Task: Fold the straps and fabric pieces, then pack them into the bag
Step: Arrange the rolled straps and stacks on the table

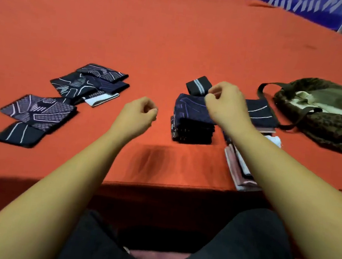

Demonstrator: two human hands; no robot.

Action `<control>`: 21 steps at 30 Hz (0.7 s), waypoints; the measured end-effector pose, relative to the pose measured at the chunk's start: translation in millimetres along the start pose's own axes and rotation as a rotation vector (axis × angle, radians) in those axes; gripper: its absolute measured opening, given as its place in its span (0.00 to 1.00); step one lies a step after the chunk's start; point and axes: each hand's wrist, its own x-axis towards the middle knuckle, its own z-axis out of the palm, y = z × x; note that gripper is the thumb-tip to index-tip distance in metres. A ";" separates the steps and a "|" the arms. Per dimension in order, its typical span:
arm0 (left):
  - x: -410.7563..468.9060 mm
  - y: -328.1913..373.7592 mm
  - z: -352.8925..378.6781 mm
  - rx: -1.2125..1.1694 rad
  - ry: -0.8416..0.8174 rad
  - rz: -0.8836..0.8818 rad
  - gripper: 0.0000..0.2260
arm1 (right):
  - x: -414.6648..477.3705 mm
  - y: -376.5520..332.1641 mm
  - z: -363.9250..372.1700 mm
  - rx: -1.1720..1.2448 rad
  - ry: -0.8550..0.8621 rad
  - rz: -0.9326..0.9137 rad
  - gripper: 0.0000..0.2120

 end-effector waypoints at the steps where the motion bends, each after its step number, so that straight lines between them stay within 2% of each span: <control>1: -1.7 -15.1 -11.6 0.005 0.013 -0.043 0.05 | -0.1 -14.2 18.4 0.013 -0.048 -0.001 0.11; 9: -14.0 -141.4 -112.1 0.163 0.155 -0.347 0.06 | 5.4 -105.1 171.1 0.060 -0.456 0.077 0.08; 14: -23.5 -209.0 -151.4 0.238 0.265 -0.502 0.04 | 4.8 -141.3 251.3 0.331 -0.683 0.297 0.07; 16: -23.2 -233.9 -158.1 0.240 0.298 -0.524 0.03 | 3.3 -149.4 277.9 0.362 -0.767 0.367 0.04; 18: -19.1 -258.7 -161.3 0.247 0.318 -0.513 0.07 | 4.0 -153.2 307.2 0.317 -0.845 0.375 0.06; 21: -10.4 -284.6 -164.8 0.223 0.305 -0.480 0.17 | 6.9 -166.4 346.0 0.193 -0.865 0.300 0.14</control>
